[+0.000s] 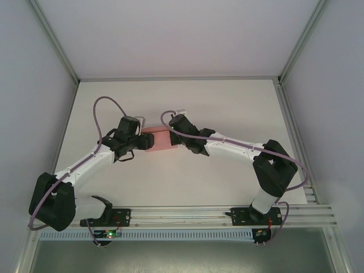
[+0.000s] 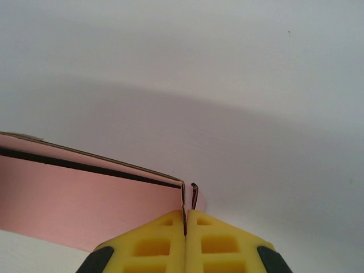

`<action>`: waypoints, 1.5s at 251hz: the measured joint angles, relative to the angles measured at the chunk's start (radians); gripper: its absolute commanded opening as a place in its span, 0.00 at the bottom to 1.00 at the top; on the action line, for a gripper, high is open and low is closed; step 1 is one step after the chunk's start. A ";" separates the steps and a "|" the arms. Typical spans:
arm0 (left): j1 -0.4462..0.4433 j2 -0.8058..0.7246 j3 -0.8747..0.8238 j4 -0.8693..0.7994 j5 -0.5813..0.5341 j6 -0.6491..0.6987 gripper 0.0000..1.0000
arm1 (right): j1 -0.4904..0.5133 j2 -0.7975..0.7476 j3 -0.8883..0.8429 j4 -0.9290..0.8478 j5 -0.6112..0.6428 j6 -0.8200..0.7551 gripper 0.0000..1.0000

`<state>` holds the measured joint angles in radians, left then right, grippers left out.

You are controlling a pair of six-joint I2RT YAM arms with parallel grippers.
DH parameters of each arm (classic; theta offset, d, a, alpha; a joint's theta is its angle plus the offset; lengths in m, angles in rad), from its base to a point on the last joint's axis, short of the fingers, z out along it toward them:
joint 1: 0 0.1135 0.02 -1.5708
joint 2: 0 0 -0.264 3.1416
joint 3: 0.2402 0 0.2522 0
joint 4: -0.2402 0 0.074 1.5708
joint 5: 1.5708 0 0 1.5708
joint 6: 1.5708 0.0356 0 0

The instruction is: Assemble paper box

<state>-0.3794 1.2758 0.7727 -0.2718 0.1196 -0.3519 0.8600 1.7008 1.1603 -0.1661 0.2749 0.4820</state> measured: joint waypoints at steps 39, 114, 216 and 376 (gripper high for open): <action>0.003 0.013 -0.010 0.033 0.019 -0.023 0.48 | -0.001 0.005 0.010 -0.006 -0.007 0.039 0.00; 0.008 0.039 -0.001 0.062 0.016 -0.036 0.47 | -0.026 0.026 0.045 -0.023 -0.043 0.093 0.00; 0.008 0.019 0.002 0.021 -0.008 -0.039 0.50 | -0.007 0.026 -0.019 0.089 0.001 0.001 0.00; 0.008 -0.103 0.094 -0.247 -0.169 -0.030 0.67 | 0.013 0.036 -0.061 0.190 0.039 -0.017 0.00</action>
<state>-0.3714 1.1728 0.8669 -0.5186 -0.0494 -0.3817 0.8730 1.7367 1.0988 0.0238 0.3141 0.4648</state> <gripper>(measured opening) 0.679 0.047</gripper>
